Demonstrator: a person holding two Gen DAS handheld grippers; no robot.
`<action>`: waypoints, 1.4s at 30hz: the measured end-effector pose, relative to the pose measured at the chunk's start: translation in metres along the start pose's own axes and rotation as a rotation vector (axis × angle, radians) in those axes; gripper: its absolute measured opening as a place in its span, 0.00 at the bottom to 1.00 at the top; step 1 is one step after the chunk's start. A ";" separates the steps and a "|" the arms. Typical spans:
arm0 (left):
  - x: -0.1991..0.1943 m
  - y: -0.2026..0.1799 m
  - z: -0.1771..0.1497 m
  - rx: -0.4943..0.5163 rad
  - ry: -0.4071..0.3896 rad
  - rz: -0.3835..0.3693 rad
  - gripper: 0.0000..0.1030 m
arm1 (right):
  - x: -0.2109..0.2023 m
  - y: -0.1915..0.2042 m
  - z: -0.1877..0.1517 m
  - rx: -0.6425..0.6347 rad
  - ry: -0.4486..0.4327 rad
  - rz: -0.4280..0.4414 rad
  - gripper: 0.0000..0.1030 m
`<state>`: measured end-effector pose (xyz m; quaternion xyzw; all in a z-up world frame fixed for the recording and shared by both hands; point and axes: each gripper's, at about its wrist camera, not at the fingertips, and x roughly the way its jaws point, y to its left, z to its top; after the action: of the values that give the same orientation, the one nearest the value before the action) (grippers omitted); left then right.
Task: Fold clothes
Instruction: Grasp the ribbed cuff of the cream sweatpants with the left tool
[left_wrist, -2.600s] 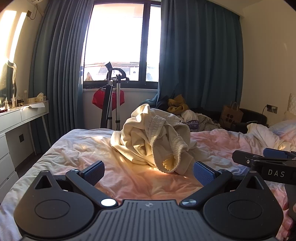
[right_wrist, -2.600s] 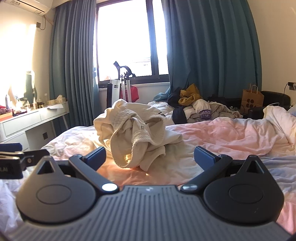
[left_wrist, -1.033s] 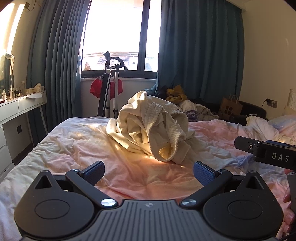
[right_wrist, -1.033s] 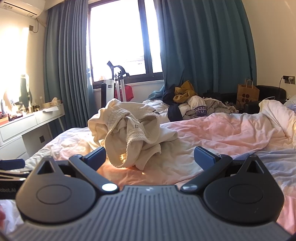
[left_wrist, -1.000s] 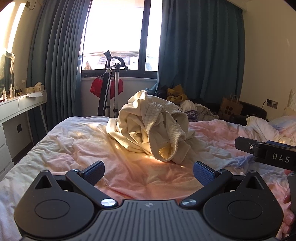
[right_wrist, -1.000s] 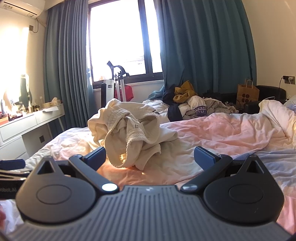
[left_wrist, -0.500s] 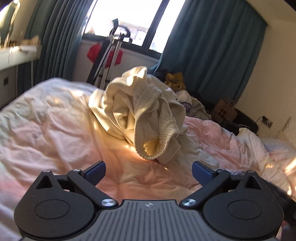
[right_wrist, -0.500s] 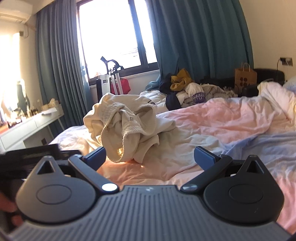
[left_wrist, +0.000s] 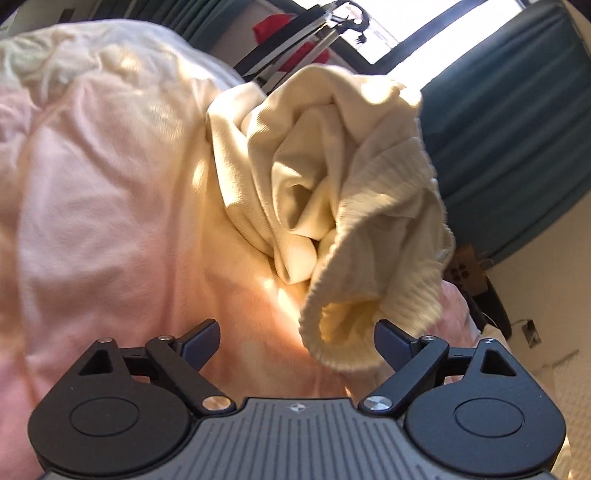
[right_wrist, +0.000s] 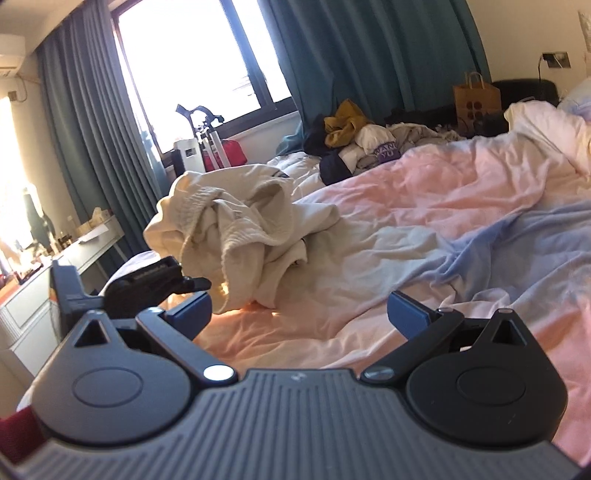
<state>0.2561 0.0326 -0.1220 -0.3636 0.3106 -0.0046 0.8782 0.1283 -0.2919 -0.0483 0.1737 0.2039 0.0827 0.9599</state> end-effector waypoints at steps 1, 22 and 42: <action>0.006 -0.001 0.001 0.005 -0.004 -0.001 0.84 | 0.003 -0.004 0.000 0.013 -0.005 -0.004 1.00; -0.029 -0.042 0.033 0.274 -0.057 -0.020 0.08 | 0.029 -0.003 -0.002 -0.004 -0.077 -0.008 1.00; -0.262 -0.011 0.029 0.400 -0.292 0.179 0.07 | -0.002 0.053 -0.012 -0.148 -0.036 0.171 1.00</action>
<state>0.0631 0.1047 0.0431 -0.1506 0.2044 0.0643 0.9651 0.1170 -0.2398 -0.0388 0.1203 0.1645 0.1760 0.9631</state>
